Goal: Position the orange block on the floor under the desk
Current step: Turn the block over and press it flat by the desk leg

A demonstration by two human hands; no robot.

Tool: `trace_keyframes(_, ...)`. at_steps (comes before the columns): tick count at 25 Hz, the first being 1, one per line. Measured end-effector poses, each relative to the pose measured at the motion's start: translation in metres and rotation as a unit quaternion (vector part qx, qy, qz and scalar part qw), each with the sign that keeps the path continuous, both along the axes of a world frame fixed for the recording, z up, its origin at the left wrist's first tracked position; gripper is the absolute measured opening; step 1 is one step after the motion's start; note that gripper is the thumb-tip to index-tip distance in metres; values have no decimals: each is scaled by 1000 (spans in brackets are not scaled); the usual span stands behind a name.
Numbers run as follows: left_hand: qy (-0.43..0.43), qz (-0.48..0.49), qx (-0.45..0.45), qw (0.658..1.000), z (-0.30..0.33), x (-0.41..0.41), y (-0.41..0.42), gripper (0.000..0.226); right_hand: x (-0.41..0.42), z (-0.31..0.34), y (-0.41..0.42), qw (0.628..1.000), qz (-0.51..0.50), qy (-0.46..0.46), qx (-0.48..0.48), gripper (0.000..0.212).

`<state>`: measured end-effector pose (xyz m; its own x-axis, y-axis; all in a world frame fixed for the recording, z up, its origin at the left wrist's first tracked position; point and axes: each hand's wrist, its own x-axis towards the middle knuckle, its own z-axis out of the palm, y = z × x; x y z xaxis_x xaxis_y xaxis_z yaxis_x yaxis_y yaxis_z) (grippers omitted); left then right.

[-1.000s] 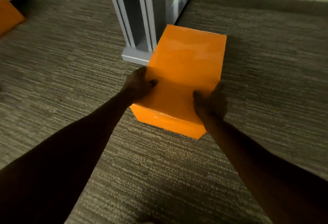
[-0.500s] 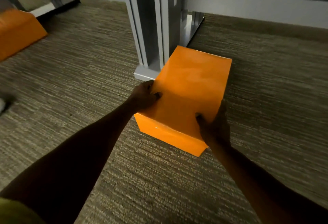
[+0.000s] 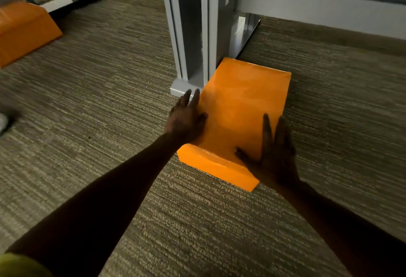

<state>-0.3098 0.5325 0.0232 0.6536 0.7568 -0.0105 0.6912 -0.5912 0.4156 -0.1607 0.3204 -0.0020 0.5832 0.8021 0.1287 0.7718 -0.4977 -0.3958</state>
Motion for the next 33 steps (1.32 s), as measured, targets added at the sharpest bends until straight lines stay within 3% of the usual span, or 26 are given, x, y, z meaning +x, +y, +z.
trace_keyframes(2,34,19,34,999,-4,-10,-14,86,0,-3,-7,982,135,-121,-44,118)
trace_keyframes(5,-4,51,-39,998,-11,-24,-32,86,7,-9,-10,944,234,-208,-101,108)
trace_keyframes(13,-51,-3,-61,997,-21,19,-52,91,63,-11,-28,961,191,-165,-115,117)
trace_keyframes(21,-80,-65,27,994,-12,-3,14,73,2,-5,28,976,136,-127,-109,90)
trace_keyframes(23,-42,-79,55,995,-16,-13,8,82,-1,-12,30,979,134,-102,-115,90)
trace_keyframes(25,-5,-153,135,979,-25,-19,-2,93,1,-12,23,977,140,-118,-106,91)
trace_keyframes(28,17,-278,216,936,-43,-22,-1,73,2,-13,19,963,155,-205,-80,71)
trace_keyframes(33,61,-259,195,944,-38,-12,0,64,10,-7,25,953,180,-230,-80,57)
